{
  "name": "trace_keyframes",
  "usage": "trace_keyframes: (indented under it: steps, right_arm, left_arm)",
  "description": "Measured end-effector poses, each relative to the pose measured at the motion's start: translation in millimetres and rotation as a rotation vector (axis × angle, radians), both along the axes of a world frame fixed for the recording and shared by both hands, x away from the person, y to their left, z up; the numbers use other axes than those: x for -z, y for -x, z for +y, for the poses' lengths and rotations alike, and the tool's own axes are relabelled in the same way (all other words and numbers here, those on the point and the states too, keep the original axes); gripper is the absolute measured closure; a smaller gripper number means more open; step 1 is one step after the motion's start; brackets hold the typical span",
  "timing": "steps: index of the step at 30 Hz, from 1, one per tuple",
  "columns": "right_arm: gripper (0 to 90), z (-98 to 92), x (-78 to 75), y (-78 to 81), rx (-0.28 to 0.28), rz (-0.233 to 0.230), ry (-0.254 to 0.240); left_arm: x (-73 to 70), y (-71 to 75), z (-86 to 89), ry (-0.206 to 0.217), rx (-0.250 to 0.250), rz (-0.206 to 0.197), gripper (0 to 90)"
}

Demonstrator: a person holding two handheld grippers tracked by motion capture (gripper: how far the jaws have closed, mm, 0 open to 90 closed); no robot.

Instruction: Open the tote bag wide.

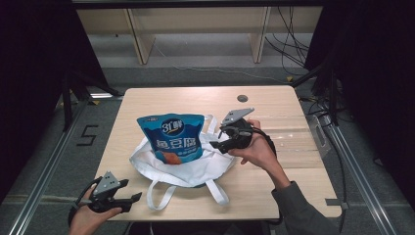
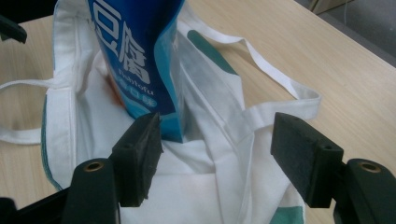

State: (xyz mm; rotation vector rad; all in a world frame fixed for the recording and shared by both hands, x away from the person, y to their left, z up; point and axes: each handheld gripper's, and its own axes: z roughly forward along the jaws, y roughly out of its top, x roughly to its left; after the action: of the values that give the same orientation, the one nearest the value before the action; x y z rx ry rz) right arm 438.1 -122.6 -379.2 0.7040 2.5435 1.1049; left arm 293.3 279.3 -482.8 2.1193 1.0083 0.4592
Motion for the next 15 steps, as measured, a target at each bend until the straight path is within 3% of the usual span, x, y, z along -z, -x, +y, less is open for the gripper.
trace_keyframes:
  steps: [2,3,5,7,8,10,11,15]
  right_arm:
    - [33.1,2.0,-3.4,0.7,-0.002,-0.003,0.008]
    - [32.7,2.4,-5.7,0.3,-0.014,0.004,0.013]
    - [32.1,3.2,-10.9,0.3,-0.012,0.014,0.022]
    - [31.7,4.3,-16.3,1.3,-0.009,0.025,0.042]
    - [31.5,4.5,-19.2,0.2,-0.039,0.013,0.06]
    - [31.0,6.7,-23.5,2.1,-0.038,0.018,0.067]
    - [30.4,7.0,-25.9,2.0,-0.047,0.017,0.079]
    - [29.6,8.6,-34.4,2.1,-0.066,0.017,0.086]
  left_arm:
    - [6.1,2.8,1.0,0.007,-0.027,-0.005,28.4]
    - [7.2,3.8,2.4,-0.022,-0.028,0.012,28.3]
    - [12.7,5.7,2.7,-0.037,-0.039,0.013,27.2]
    - [16.7,7.4,1.0,-0.022,-0.073,0.021,26.0]
    - [16.6,7.1,2.9,-0.048,-0.054,0.027,25.3]
    - [19.9,7.7,0.9,-0.028,-0.082,0.028,24.8]
    - [18.6,7.9,2.8,-0.05,-0.058,0.033,24.8]
    - [18.7,8.5,2.4,-0.077,-0.059,0.053,24.5]
